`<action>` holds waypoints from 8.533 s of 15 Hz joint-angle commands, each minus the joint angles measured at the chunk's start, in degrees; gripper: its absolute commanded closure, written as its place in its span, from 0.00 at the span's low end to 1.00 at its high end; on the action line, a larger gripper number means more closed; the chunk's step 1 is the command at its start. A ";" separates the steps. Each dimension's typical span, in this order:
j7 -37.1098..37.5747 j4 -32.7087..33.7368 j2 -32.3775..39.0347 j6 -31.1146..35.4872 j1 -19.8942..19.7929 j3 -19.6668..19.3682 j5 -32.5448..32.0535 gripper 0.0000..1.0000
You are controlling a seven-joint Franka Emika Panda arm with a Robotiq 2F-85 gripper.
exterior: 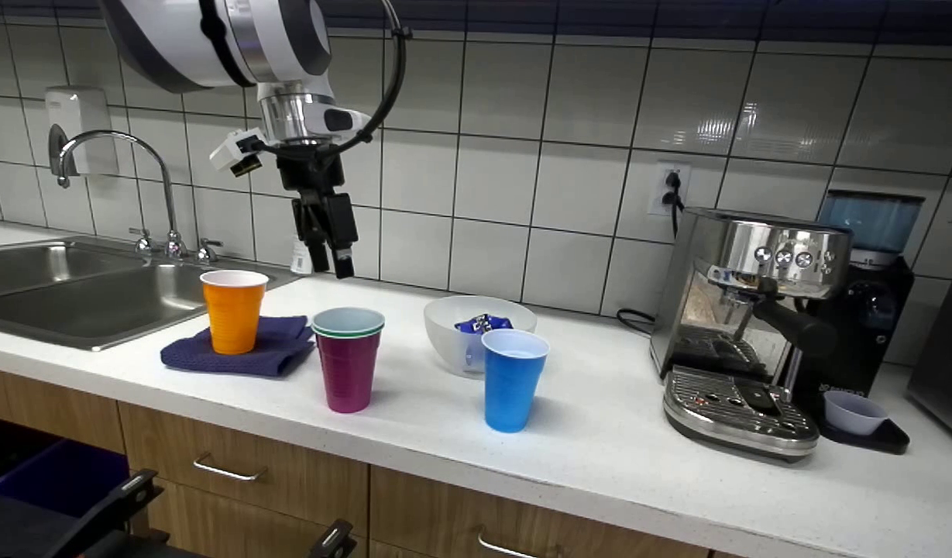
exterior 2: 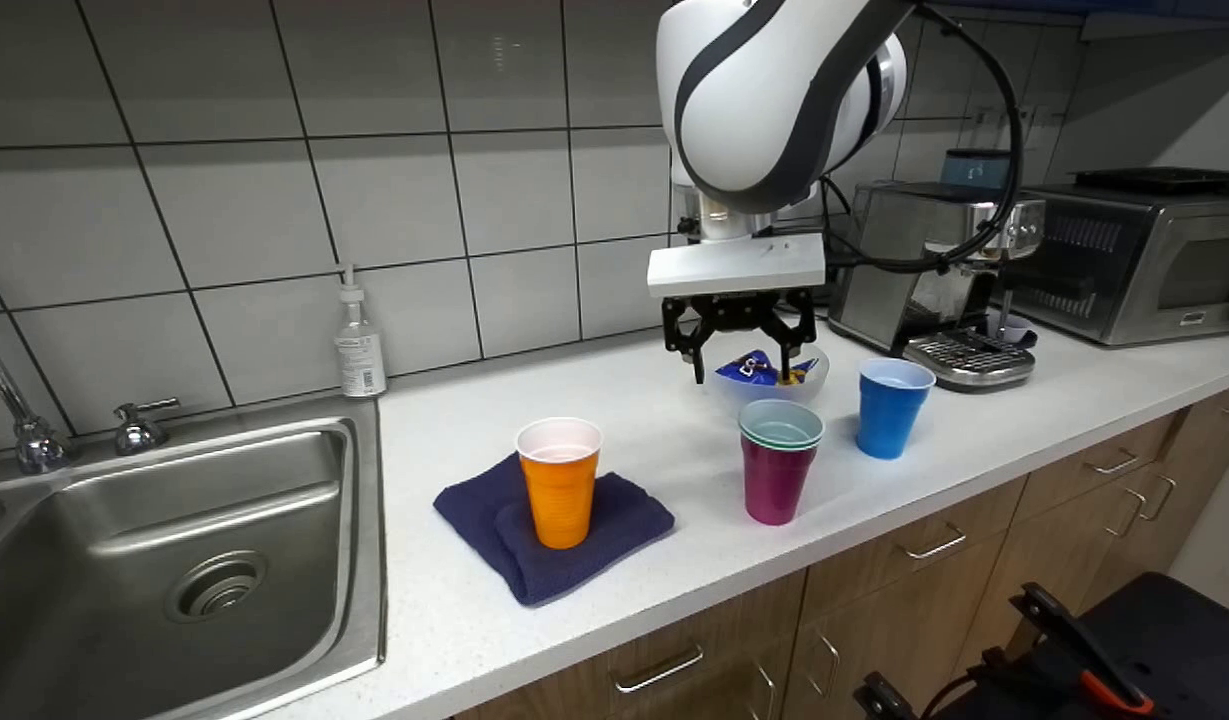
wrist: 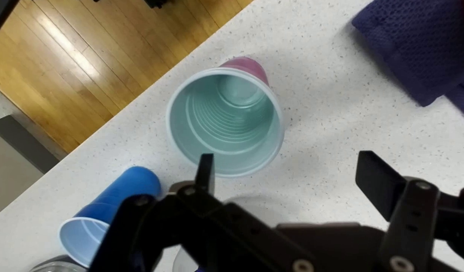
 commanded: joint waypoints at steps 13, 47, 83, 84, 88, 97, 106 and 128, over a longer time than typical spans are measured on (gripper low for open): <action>-3.52 8.03 5.95 1.70 4.07 2.72 4.77 0.00; -15.31 18.67 21.38 1.56 9.18 2.95 17.97 0.00; -11.70 5.49 1.26 6.02 7.25 0.61 15.66 1.00; -11.29 4.40 -0.15 5.90 6.85 0.60 15.25 1.00; -9.21 0.46 -5.11 5.21 4.65 1.01 13.44 1.00; -4.55 -6.66 -12.51 3.63 -1.83 1.68 9.45 1.00; -1.97 -9.01 -13.19 3.19 -6.36 1.29 7.47 1.00; 0.07 -10.51 -17.07 3.30 -7.90 1.44 7.56 1.00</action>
